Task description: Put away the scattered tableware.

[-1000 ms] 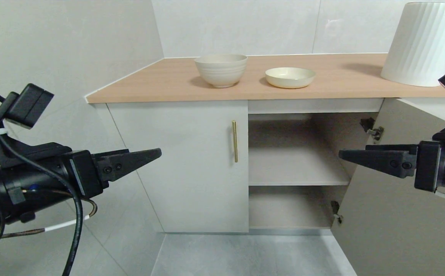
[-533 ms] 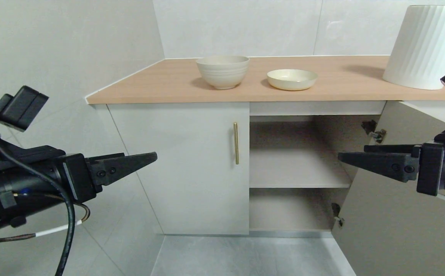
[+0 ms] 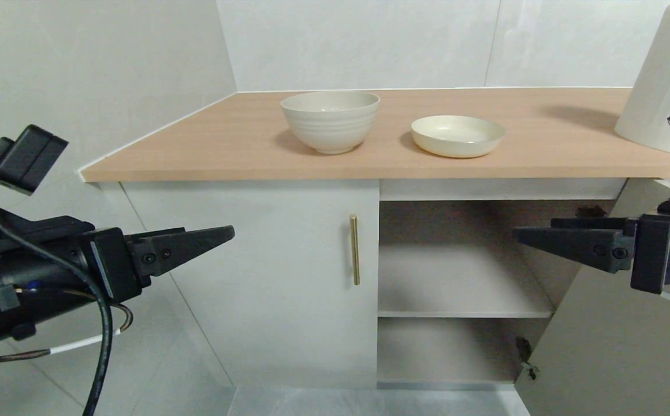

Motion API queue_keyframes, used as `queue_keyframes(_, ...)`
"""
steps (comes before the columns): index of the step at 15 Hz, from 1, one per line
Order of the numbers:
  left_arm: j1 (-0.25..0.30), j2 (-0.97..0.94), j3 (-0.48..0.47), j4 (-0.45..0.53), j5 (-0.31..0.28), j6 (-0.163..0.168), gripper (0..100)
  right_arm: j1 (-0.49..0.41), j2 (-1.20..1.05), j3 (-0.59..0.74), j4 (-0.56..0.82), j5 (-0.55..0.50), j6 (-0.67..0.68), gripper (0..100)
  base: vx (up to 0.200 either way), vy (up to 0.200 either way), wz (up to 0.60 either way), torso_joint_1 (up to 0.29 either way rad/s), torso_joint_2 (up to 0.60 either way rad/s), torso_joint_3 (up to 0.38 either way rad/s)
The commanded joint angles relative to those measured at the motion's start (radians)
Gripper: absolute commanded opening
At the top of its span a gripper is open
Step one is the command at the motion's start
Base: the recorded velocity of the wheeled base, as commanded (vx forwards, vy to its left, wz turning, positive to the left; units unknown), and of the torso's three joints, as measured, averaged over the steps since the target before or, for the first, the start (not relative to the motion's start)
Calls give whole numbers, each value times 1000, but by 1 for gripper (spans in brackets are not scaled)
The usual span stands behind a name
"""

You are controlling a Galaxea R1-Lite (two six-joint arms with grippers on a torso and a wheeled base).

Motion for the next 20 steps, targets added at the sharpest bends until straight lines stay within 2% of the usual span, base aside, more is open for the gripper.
queue_keyframes(1,0,4,0,-1,0,0,100,1,-6,4,0,1,1,100,200,0,0,-2,2,7)
queue_keyframes(3,0,2,2,-2,0,-1,100,1,-16,23,-9,4,1,100,200,0,0,7,2,5)
queue_keyframes(6,0,1,2,-4,0,-1,100,-1,-26,50,-46,3,1,100,0,0,0,0,0,0)
queue_keyframes(9,0,2,2,-4,0,-1,100,-1,-31,99,-150,4,-5,100,0,0,0,0,0,0)
queue_keyframes(12,0,4,2,-4,0,-3,100,-1,-37,104,-153,8,-7,100,0,0,0,6,-28,-12)
queue_keyframes(16,0,5,2,-4,0,-3,100,-1,-40,106,-152,8,-7,100,0,0,0,73,-226,-267)
queue_keyframes(20,0,5,0,-4,1,-3,100,-1,-34,106,-153,8,-7,100,0,0,0,128,-544,-303)
